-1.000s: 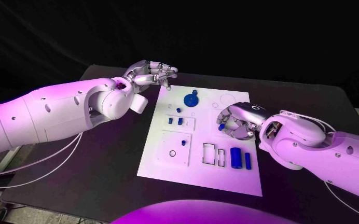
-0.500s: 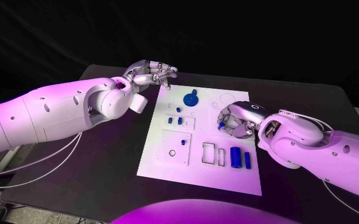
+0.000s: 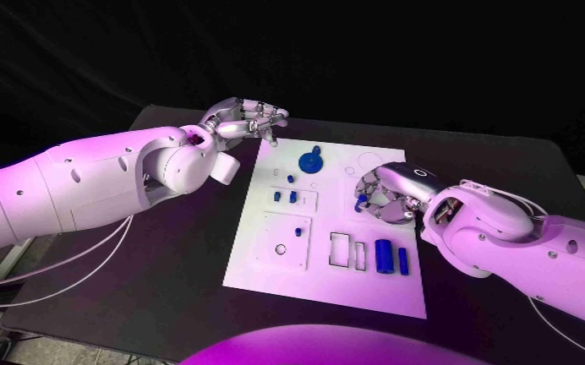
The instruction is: Assemble the parts on the task board
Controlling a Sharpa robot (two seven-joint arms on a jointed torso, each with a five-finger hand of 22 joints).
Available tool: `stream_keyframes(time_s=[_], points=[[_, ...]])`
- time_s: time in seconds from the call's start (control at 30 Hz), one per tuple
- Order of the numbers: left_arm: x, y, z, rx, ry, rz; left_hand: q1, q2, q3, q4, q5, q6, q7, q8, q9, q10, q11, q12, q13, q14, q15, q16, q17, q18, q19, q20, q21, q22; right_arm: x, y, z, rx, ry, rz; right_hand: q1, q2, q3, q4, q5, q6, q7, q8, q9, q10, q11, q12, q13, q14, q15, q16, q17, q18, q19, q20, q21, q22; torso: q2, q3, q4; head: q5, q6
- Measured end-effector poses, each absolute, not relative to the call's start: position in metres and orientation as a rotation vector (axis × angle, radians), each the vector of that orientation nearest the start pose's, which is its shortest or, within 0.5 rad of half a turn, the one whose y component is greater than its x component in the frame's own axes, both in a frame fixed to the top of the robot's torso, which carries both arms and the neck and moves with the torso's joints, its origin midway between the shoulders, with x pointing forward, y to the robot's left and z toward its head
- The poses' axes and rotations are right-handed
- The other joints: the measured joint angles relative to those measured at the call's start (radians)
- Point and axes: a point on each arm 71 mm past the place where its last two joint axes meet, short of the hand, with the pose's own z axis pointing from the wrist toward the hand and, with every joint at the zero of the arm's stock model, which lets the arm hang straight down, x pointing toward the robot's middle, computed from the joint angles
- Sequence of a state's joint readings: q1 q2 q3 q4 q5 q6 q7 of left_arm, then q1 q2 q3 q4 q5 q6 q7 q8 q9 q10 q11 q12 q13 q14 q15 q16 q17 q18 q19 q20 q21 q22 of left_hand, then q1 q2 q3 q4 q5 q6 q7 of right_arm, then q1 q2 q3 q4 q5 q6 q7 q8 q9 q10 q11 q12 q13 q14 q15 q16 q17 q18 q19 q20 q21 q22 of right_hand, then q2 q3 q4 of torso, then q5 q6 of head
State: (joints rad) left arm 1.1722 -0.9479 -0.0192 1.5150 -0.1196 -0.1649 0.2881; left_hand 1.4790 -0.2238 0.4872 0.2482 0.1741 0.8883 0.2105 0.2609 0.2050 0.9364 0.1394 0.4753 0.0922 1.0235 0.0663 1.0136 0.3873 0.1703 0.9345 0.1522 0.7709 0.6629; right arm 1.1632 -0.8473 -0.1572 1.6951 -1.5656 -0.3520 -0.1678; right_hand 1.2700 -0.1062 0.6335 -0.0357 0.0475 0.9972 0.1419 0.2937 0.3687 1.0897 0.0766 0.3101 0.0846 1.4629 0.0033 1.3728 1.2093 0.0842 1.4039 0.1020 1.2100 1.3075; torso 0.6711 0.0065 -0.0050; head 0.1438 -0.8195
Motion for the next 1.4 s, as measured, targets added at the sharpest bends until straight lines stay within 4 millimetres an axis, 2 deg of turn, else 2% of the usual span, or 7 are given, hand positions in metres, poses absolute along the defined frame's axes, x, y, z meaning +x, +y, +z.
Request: stream_keyframes(time_s=[0.17, 0.3, 0.53, 0.63, 0.9, 1.1, 1.4], points=[[0.483, 0.256, -0.189, -1.06, 1.568, -1.488, 0.0, 0.0, 0.0, 0.0, 0.0, 0.0, 0.0, 0.0, 0.0, 0.0, 0.0, 0.0, 0.0, 0.0, 0.0, 0.0, 0.0, 0.0, 0.0, 0.0, 0.0, 0.0, 0.418, -0.153, -0.208, -0.305, 1.69, 0.744, 0.0, 0.0, 0.0, 0.0, 0.001, 0.0, 0.0, 0.0, 0.0, 0.0, 0.0, -0.003, 0.0, 0.0, 0.0, 0.0, 0.0, 0.0, 0.0, 0.0, 0.0, 0.0, 0.0, -0.0006, -0.0001, 0.0, 0.001], [0.484, 0.255, -0.189, -1.06, 1.569, -1.489, 0.0, 0.0, 0.0, 0.0, 0.0, 0.0, 0.0, 0.0, 0.0, 0.0, 0.0, 0.0, 0.0, 0.0, 0.0, 0.0, 0.0, 0.0, 0.0, 0.0, 0.0, 0.0, 0.41, -0.145, -0.197, -0.309, 1.665, 0.789, 0.0, 0.0, 0.003, -0.003, 0.005, -0.002, -0.002, 0.0, 0.0, 0.0, 0.0, -0.003, 0.0, 0.0, 0.0, 0.0, 0.001, 0.0, 0.0, 0.0, 0.0, 0.0, 0.0, -0.0006, -0.0008, 0.001, 0.002], [0.485, 0.253, -0.189, -1.059, 1.57, -1.491, 0.0, 0.0, 0.0, 0.0, 0.0, 0.0, 0.0, 0.0, 0.0, 0.0, 0.0, 0.0, 0.0, 0.0, 0.0, 0.0, 0.0, 0.0, 0.0, 0.0, 0.0, 0.0, 0.396, -0.112, -0.19, -0.339, 1.642, 0.898, 0.007, 0.006, 0.006, -0.006, 0.005, -0.002, -0.002, 0.0, 0.0, 0.0, 0.0, -0.005, -0.002, 0.0, 0.0, 0.0, 0.0, 0.0, 0.0, 0.0, 0.0, 0.0, -0.001, 0.0003, -0.0021, 0.003, 0.003], [0.486, 0.252, -0.19, -1.059, 1.57, -1.492, 0.0, 0.0, 0.0, 0.0, 0.0, 0.0, 0.0, 0.0, 0.0, 0.0, 0.0, 0.0, 0.0, 0.0, 0.0, 0.0, 0.0, 0.0, 0.0, 0.0, 0.0, 0.0, 0.387, -0.091, -0.193, -0.36, 1.642, 0.96, 0.007, 0.006, 0.006, -0.006, 0.005, -0.004, -0.002, 0.0, 0.0, 0.0, 0.001, -0.005, -0.003, 0.0, 0.0, 0.0, 0.0, 0.0, 0.0, 0.0, 0.0, 0.0, -0.001, 0.0003, -0.002, 0.004, 0.005], [0.488, 0.249, -0.191, -1.058, 1.572, -1.494, 0.0, 0.0, 0.0, 0.0, 0.0, -0.004, -0.004, 0.0, 0.0, 0.0, 0.0, 0.0, 0.001, 0.0, 0.0, 0.0, 0.0, 0.0, 0.004, 0.004, 0.0, 0.0, 0.366, -0.051, -0.205, -0.401, 1.649, 1.084, 0.01, 0.009, 0.008, -0.009, 0.005, -0.008, -0.002, 0.0, 0.0, 0.0, 0.001, -0.008, -0.004, 0.0, 0.0, 0.0, 0.0, 0.0, 0.0, 0.0, 0.0, 0.001, 0.0, 0.0001, -0.0001, 0.011, 0.009], [0.489, 0.247, -0.191, -1.056, 1.574, -1.499, 0.0, 0.0, 0.0, 0.0, 0.0, -0.004, -0.004, 0.0, 0.0, 0.0, 0.0, 0.0, 0.001, 0.0, 0.0, 0.0, 0.0, 0.0, 0.004, 0.004, 0.0, 0.0, 0.358, -0.036, -0.219, -0.411, 1.667, 1.128, 0.01, 0.009, 0.008, -0.009, 0.01, -0.011, -0.002, 0.0, 0.0, 0.0, 0.001, -0.008, -0.003, 0.0, 0.0, 0.0, 0.0, 0.0, 0.0, 0.0, 0.0, 0.001, 0.001, -0.0003, -0.0002, 0.018, 0.007], [0.489, 0.245, -0.191, -1.054, 1.577, -1.504, 0.0, 0.0, 0.0, 0.0, 0.0, -0.004, -0.004, 0.0, 0.0, 0.0, 0.0, 0.0, 0.001, 0.0, 0.0, 0.0, 0.0, 0.0, 0.004, 0.004, 0.0, 0.0, 0.355, -0.028, -0.238, -0.417, 1.702, 1.136, 0.012, 0.011, 0.008, -0.009, 0.01, -0.015, -0.002, 0.0, 0.0, 0.0, 0.001, -0.011, -0.003, 0.0, 0.0, 0.0, 0.0, 0.0, 0.0, 0.0, 0.0, 0.0, 0.002, -0.0002, -0.0011, 0.024, 0.002]])
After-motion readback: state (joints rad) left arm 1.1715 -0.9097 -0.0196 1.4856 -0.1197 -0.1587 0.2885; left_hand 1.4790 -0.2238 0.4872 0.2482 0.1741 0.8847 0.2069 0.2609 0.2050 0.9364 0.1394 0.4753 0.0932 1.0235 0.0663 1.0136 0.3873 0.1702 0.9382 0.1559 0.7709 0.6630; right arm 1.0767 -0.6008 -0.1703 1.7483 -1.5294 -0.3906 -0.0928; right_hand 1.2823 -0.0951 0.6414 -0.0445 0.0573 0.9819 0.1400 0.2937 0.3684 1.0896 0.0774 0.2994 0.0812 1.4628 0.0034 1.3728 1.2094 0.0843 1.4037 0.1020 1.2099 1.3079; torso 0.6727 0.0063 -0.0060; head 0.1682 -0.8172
